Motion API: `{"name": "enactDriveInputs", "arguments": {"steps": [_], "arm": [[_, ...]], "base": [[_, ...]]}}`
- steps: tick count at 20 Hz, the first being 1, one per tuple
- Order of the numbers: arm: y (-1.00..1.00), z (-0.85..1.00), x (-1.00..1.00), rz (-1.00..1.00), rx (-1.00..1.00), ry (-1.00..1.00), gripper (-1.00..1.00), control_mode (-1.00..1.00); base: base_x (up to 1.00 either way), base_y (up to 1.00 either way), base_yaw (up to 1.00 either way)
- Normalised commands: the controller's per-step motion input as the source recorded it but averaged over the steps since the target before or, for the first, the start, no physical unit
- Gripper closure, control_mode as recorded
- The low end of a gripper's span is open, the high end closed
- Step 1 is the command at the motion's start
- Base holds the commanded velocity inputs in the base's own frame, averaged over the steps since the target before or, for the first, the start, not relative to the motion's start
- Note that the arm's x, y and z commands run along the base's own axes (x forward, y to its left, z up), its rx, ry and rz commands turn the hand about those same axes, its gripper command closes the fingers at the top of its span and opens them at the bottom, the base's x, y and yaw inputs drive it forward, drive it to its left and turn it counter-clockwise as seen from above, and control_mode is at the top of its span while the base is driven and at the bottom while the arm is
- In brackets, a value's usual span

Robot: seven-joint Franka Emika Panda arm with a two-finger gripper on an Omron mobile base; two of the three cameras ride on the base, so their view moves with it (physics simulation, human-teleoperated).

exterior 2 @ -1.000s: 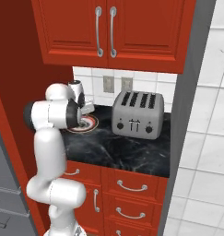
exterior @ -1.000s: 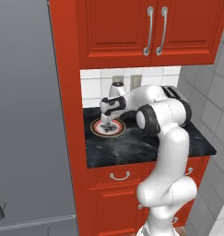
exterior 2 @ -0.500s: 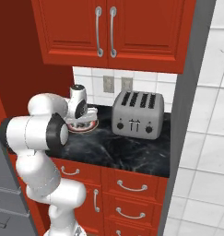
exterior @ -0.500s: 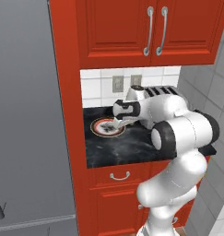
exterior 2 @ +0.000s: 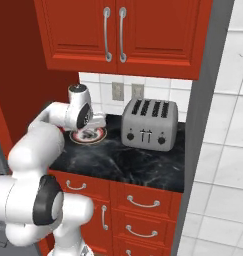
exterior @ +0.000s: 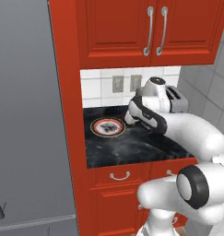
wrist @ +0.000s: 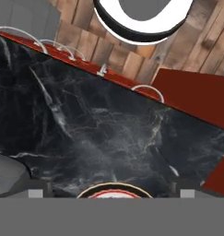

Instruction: Take the fish from the oven and place it on the plate on the counter.

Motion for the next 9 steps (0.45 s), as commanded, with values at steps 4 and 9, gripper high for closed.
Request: {"name": "enactDriveInputs", "arguments": {"steps": [4, 9], "arm": [[-0.35, 1.0, -0.62, -0.07, 0.0, 0.0, -1.0, -1.0], [-0.03, 0.7, -0.82, -0.08, 0.0, 0.14, -1.0, -1.0]], "base": [[0.0, 0.0, 0.0], [0.0, 0.0, 0.0]]}}
